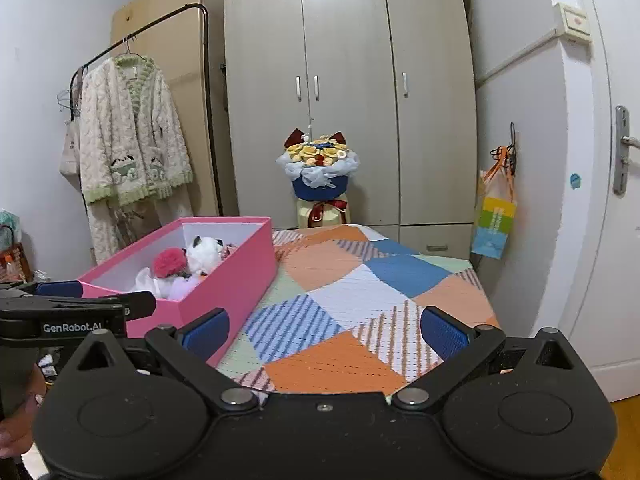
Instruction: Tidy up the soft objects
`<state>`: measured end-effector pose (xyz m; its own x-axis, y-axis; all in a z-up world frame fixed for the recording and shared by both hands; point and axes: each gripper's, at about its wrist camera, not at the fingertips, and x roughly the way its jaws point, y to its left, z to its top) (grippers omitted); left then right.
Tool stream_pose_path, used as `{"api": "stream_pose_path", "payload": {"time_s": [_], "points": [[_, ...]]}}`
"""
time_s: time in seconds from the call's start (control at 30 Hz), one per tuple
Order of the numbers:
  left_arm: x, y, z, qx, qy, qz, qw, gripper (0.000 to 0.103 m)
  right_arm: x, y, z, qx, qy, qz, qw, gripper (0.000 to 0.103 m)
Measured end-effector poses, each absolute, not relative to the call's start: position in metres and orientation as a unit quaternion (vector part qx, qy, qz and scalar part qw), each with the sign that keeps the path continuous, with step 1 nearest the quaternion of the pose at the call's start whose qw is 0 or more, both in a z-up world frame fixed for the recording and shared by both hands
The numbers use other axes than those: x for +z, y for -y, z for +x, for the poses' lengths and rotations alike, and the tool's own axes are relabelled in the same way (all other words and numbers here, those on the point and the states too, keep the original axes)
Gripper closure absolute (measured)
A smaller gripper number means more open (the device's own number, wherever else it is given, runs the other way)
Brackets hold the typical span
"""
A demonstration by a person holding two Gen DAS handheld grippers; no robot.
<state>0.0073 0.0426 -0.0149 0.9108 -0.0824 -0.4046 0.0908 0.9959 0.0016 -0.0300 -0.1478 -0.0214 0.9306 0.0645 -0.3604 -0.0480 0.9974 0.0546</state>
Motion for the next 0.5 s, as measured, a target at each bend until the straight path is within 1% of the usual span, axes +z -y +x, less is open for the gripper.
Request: {"api": "stream_pose_path", "payload": {"time_s": [0.33,0.5], "points": [[-0.019,-0.028,-0.003,-0.010,-0.187,0.057,0.981,0.000,-0.027,0.142,-0.031,0.015,-0.187,0.000,0.982,0.000],[-0.020,-0.030,-0.002,-0.019,-0.200,0.047,0.979,0.000,-0.029,0.141,-0.028,0.007,-0.189,-0.003,0.982,0.000]]}}
